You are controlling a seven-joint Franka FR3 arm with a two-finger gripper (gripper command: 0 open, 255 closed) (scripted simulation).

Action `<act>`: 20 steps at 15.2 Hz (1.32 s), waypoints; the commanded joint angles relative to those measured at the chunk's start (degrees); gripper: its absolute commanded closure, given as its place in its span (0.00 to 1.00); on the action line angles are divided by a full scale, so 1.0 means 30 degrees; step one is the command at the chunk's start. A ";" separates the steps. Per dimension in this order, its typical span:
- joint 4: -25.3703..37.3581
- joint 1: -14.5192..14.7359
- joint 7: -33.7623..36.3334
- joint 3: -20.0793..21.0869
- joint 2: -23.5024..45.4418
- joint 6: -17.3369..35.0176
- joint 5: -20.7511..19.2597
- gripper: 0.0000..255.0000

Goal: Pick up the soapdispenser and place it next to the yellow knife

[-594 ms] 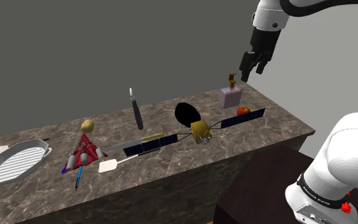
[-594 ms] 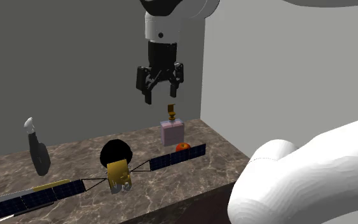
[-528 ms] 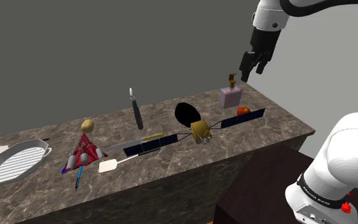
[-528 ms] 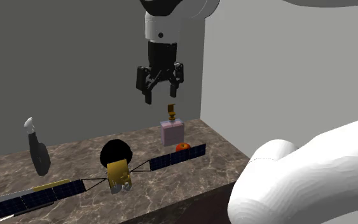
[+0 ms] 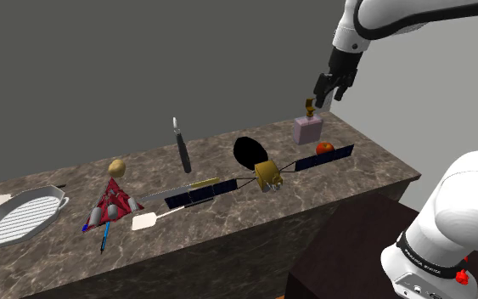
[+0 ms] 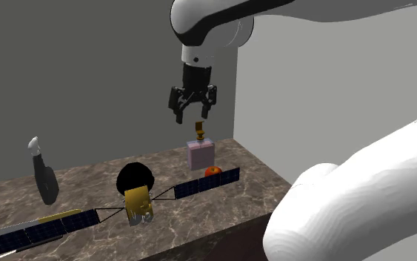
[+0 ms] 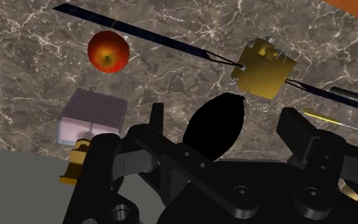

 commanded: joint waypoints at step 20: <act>0.5890 0.0159 -0.9747 -0.7924 1.3506 0.7364 0.9384 0.00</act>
